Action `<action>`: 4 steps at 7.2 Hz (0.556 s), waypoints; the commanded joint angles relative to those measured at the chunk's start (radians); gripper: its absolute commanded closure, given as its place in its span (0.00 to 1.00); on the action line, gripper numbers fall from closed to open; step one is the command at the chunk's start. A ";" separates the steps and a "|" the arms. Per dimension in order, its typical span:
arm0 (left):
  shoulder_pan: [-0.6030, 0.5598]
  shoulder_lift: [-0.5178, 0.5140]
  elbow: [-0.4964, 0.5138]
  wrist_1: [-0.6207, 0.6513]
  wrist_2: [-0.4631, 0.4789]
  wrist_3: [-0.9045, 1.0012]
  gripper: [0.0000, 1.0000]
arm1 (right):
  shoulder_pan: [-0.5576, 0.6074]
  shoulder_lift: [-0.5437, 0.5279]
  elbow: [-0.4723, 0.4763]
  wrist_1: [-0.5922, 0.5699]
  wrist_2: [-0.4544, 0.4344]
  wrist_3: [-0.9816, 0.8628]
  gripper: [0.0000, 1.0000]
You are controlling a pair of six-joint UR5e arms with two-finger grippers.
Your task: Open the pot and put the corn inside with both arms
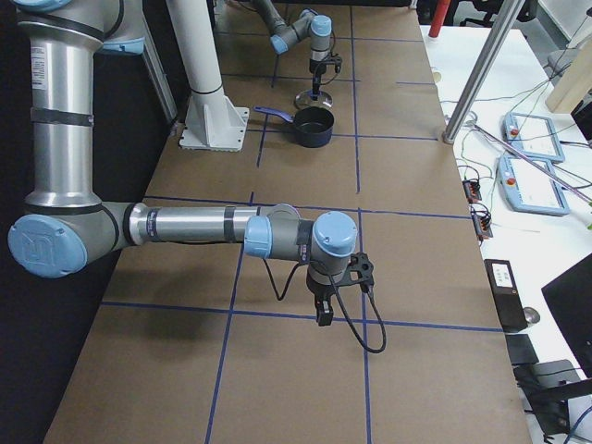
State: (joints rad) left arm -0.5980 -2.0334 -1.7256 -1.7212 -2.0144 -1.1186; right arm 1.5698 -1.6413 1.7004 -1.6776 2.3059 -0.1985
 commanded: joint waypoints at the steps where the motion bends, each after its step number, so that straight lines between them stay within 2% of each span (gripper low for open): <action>1: -0.070 0.002 -0.093 0.111 -0.023 0.119 0.00 | -0.001 0.006 0.005 0.001 0.001 -0.001 0.00; 2: -0.153 0.046 -0.165 0.215 -0.064 0.298 0.00 | -0.008 0.006 0.027 -0.001 0.003 -0.001 0.00; 3: -0.246 0.121 -0.193 0.242 -0.088 0.479 0.00 | -0.025 0.006 0.057 -0.001 0.016 0.001 0.00; 4: -0.372 0.250 -0.195 0.221 -0.151 0.699 0.00 | -0.045 0.006 0.071 -0.001 0.067 0.002 0.00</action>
State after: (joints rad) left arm -0.8323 -1.9111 -1.8990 -1.5082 -2.1043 -0.6708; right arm 1.5467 -1.6354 1.7481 -1.6781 2.3293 -0.1980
